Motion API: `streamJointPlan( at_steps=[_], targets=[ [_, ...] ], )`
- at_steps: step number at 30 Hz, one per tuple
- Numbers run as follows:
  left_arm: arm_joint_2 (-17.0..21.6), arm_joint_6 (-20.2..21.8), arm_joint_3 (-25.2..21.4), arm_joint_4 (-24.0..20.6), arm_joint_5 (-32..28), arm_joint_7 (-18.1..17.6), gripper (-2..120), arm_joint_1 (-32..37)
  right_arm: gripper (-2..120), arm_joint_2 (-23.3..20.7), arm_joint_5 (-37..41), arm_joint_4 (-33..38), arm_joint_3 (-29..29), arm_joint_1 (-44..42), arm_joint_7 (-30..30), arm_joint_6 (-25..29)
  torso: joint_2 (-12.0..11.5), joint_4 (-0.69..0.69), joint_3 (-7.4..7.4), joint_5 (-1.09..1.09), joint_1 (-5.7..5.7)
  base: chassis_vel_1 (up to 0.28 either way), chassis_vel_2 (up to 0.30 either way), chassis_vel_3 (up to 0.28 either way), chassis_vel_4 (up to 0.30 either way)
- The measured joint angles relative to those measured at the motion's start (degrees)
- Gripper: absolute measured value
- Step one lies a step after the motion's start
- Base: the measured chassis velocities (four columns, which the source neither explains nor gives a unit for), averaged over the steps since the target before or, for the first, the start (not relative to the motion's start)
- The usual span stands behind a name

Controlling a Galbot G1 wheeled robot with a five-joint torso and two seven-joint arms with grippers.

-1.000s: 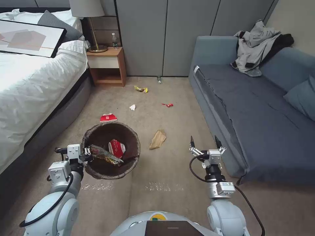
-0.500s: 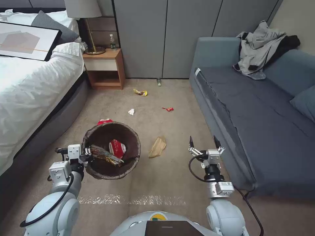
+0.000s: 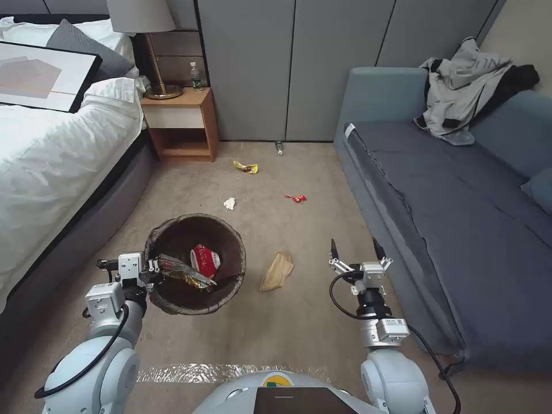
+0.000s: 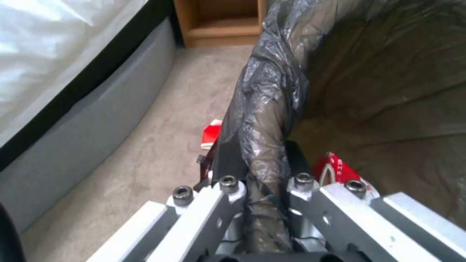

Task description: Pick up the trash bin, then pick up the garbage from the floor and place it into the trash bin.

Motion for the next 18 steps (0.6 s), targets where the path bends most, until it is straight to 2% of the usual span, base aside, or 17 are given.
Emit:
streamJointPlan(
  at_steps=[12, 18],
  targets=[
    [0.0, 0.0, -0.3, 0.1, 0.0, -0.1, 4, -0.1, 100, 0.0, 0.2, -0.1, 0.0, -0.1, 0.0, 0.1, 0.0, 0.00, 0.00, 0.00, 0.00, -0.087, 0.081, 0.087, -0.079],
    [-0.1, 0.0, -0.7, 0.1, 0.0, -0.1, 4, -0.2, 100, -1.8, 2.2, 0.2, -0.1, 0.1, 0.0, -1.1, 0.0, 0.00, 0.00, 0.00, 0.00, -0.010, 0.008, 0.005, -0.014]
  ],
)
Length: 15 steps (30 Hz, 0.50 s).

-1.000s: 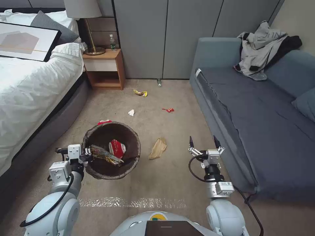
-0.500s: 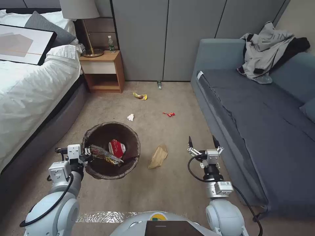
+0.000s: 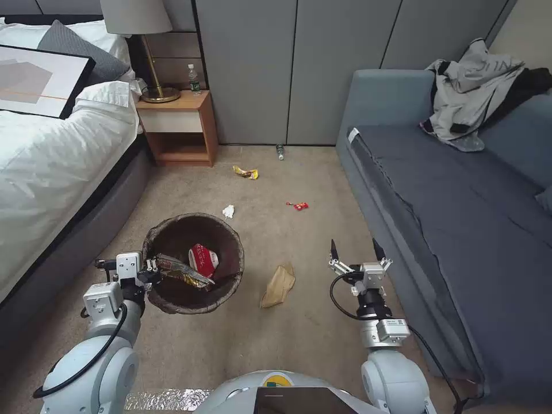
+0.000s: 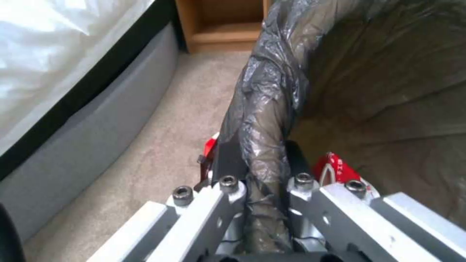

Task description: Pick up the trash bin, then pick up the garbage from the floor and place it into the trash bin.

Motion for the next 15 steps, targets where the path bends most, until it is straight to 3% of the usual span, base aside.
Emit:
streamJointPlan(
  at_steps=[4, 9, 15],
  targets=[
    [0.0, 0.1, -0.4, -0.1, 0.0, 0.0, 4, 0.0, 100, -2.6, 2.9, 0.8, -0.4, 1.5, -0.2, -3.3, 0.0, -0.01, 0.00, 0.00, 0.00, 0.000, 0.000, 0.000, 0.000],
    [-0.2, 0.2, -1.6, -0.4, 0.1, 0.0, 4, 0.6, 100, -7.7, 8.9, 0.0, -1.7, 7.6, -0.7, -11.5, 0.0, 0.01, 0.00, 0.00, 0.00, 0.000, 0.000, 0.000, 0.000],
    [-0.3, 0.2, -3.0, -0.8, -0.4, 0.2, 4, 1.3, 100, -9.9, 11.9, -2.5, -4.2, 11.1, 0.2, -14.2, 0.0, 0.01, 0.00, 0.01, 0.00, 0.000, 0.000, 0.000, 0.000]
  ],
)
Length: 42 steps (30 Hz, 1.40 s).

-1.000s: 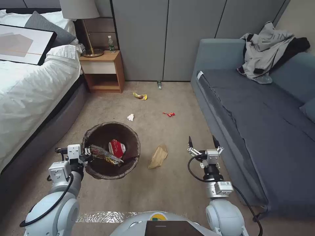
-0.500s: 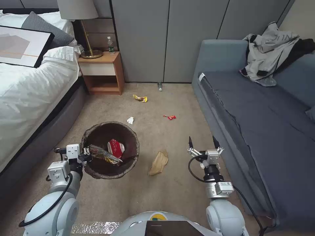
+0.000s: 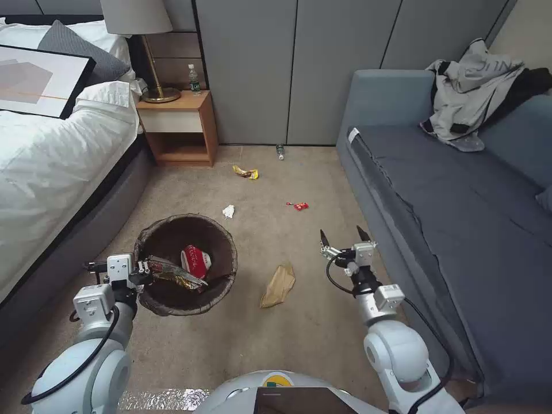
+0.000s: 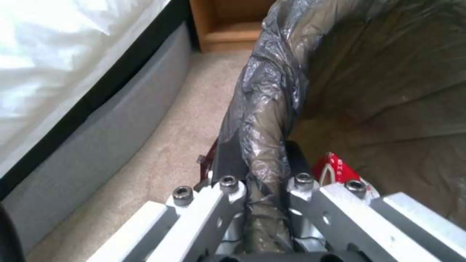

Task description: Pick up the trash bin, then pick up the garbage from the floor and place it into the trash bin.

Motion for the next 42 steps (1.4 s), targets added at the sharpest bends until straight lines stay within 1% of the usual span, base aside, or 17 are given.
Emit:
streamJointPlan(
  at_steps=[4, 5, 8, 10, 11, 12, 15, 17, 20, 24, 31, 34, 42],
  targets=[
    [0.1, 0.0, -1.6, -0.1, -0.9, 0.2, 4, 0.4, 100, -1.0, 1.6, -2.8, -3.1, 3.0, 1.0, -1.4, 0.0, 0.00, 0.00, 0.00, 0.00, 0.000, 0.000, 0.000, 0.000],
    [0.1, 0.0, -1.6, -0.1, -0.9, 0.2, 4, 0.4, 100, -1.0, 1.6, -2.8, -3.1, 3.0, 1.0, -1.4, 0.0, 0.00, 0.00, 0.00, 0.00, 0.000, 0.000, 0.000, 0.000],
    [0.1, 0.1, -2.8, -0.1, -1.7, 0.6, 4, 0.4, 100, -2.1, 4.7, -6.4, -7.4, 7.0, 2.6, -3.5, 0.0, 0.00, 0.00, -0.01, 0.00, 0.000, 0.000, 0.000, 0.000],
    [0.1, 0.1, -2.8, -0.1, -1.7, 0.6, 4, 0.4, 100, -2.1, 5.0, -6.7, -7.7, 7.2, 2.8, -3.7, 0.0, 0.00, 0.00, -0.01, 0.00, 0.000, 0.000, 0.000, 0.000],
    [0.1, 0.2, -2.9, -0.1, -1.8, 0.6, 4, 0.3, 100, -2.6, 6.2, -8.6, -9.8, 9.2, 3.6, -4.4, 0.0, 0.02, 0.00, -0.01, 0.00, 0.000, 0.000, 0.000, 0.000],
    [0.0, 0.2, -2.9, -0.1, -1.8, 0.6, 4, 0.4, 100, -2.8, 6.6, -9.5, -10.6, 10.0, 3.9, -4.6, 0.0, -0.02, 0.00, -0.01, 0.00, 0.000, 0.000, 0.000, 0.000],
    [0.0, 0.3, -2.7, -0.1, -1.8, 0.5, 4, 0.4, 100, -3.4, 8.2, -12.9, -13.7, 13.1, 5.1, -5.6, 0.0, 0.00, 0.00, -0.01, 0.00, 0.000, 0.000, 0.000, 0.000],
    [0.1, 0.3, -2.7, -0.1, -1.8, 0.5, 4, 0.4, 100, -3.5, 8.8, -13.8, -14.4, 14.0, 5.4, -5.9, 0.0, 0.00, 0.00, -0.02, 0.00, 0.000, 0.000, 0.000, 0.000],
    [0.1, 0.3, -2.7, -0.1, -1.9, 0.4, 4, 0.5, 100, -3.6, 11.9, -16.0, -16.5, 15.9, 6.6, -7.4, 0.0, 0.00, 0.00, -0.01, 0.00, 0.000, 0.000, 0.000, 0.000],
    [0.1, 0.3, -2.7, -0.1, -1.9, 0.4, 4, 0.7, 100, -3.6, 14.9, -17.6, -18.2, 16.8, 7.4, -8.9, 0.0, 0.00, 0.00, -0.01, 0.00, 0.000, 0.000, 0.000, 0.000],
    [0.1, 0.3, -2.7, -0.1, -2.0, 0.4, 4, 0.8, 100, -3.3, 16.8, -20.2, -19.9, 17.7, 8.3, -10.1, 0.0, -0.01, 0.00, -0.01, 0.00, 0.000, 0.000, 0.000, 0.000],
    [0.1, 0.3, -2.6, -0.1, -2.0, 0.4, 4, 0.8, 100, -3.0, 18.3, -22.4, -21.1, 18.6, 9.9, -11.4, 0.0, 0.00, 0.00, -0.01, 0.00, 0.000, 0.000, 0.000, 0.000],
    [0.2, 0.3, -2.1, -0.1, -1.9, 0.4, 4, 0.8, 100, -2.2, 18.8, -27.0, -22.2, 19.7, 11.8, -12.2, 0.0, 0.00, 0.00, -0.01, 0.00, 0.000, 0.000, 0.000, 0.000]
  ],
)
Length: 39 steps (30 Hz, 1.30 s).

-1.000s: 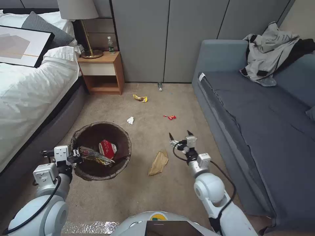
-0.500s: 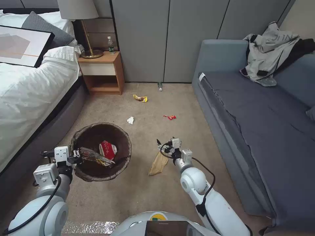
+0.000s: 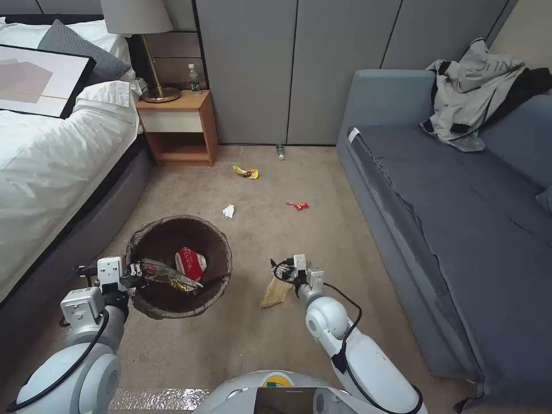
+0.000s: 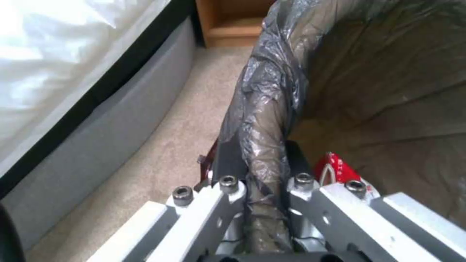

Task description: Pick up the trash bin, then pick up the garbage from the floor and place it into the trash bin.

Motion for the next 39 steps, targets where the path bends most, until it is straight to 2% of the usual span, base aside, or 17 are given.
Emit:
streamJointPlan(
  at_steps=[18, 39],
  targets=[
    [0.0, -0.1, 0.6, 0.0, 0.4, 0.0, 4, -0.4, 100, 2.3, -0.3, -11.9, -1.8, 5.0, 1.1, -0.1, 0.0, 0.00, 0.00, 0.00, 0.00, 0.000, 0.000, 0.000, 0.000],
    [0.0, -0.4, 1.5, 1.3, 1.1, 0.1, 4, -1.4, 100, 5.6, 2.3, -18.3, -2.7, 8.9, 2.1, -3.0, 0.0, 0.00, 0.00, 0.00, 0.00, 0.000, 0.000, 0.000, 0.000]
  ],
)
